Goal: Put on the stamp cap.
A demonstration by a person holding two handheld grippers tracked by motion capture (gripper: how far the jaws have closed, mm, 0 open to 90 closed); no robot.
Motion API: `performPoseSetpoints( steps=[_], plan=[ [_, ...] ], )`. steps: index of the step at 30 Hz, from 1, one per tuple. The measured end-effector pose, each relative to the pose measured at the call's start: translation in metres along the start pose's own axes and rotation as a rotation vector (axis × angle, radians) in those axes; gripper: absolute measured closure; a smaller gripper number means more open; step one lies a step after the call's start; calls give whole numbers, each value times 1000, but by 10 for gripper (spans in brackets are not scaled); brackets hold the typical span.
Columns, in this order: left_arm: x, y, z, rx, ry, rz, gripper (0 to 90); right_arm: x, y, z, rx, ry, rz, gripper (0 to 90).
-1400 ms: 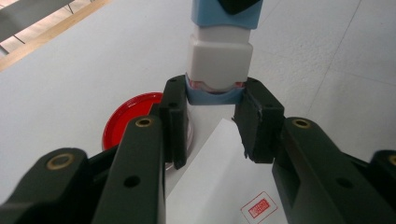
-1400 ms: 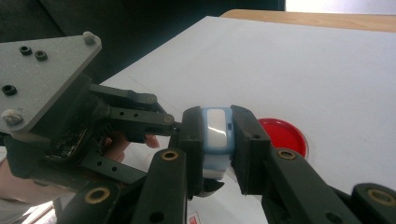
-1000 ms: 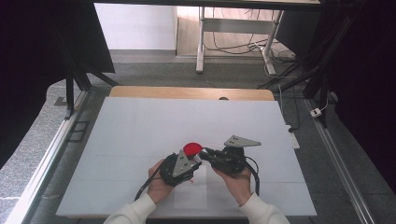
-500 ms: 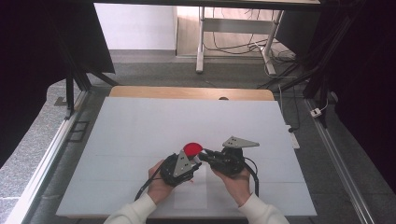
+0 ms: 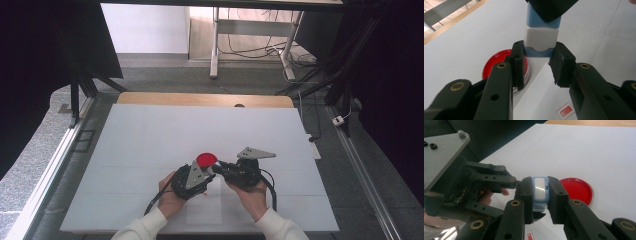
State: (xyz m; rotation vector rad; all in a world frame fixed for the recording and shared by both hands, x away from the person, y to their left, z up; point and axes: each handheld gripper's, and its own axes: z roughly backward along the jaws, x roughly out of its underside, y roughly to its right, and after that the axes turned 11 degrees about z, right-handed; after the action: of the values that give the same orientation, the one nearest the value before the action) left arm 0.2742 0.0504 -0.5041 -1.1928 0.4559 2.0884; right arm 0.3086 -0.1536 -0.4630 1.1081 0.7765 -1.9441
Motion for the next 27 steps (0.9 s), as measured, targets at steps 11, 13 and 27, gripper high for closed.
performPoseSetpoints(
  steps=[11, 13, 27],
  plan=[
    [3, -3, -3, 11, -8, 5, 643, -1, 1, 1, 12, 2, 22, 751],
    [3, -3, -4, 13, -7, 6, 641, -1, 1, 1, 11, 2, 22, 751],
    [4, -8, -5, 29, -51, 65, 456, -1, 2, 2, 12, 15, 38, 751]
  ],
)
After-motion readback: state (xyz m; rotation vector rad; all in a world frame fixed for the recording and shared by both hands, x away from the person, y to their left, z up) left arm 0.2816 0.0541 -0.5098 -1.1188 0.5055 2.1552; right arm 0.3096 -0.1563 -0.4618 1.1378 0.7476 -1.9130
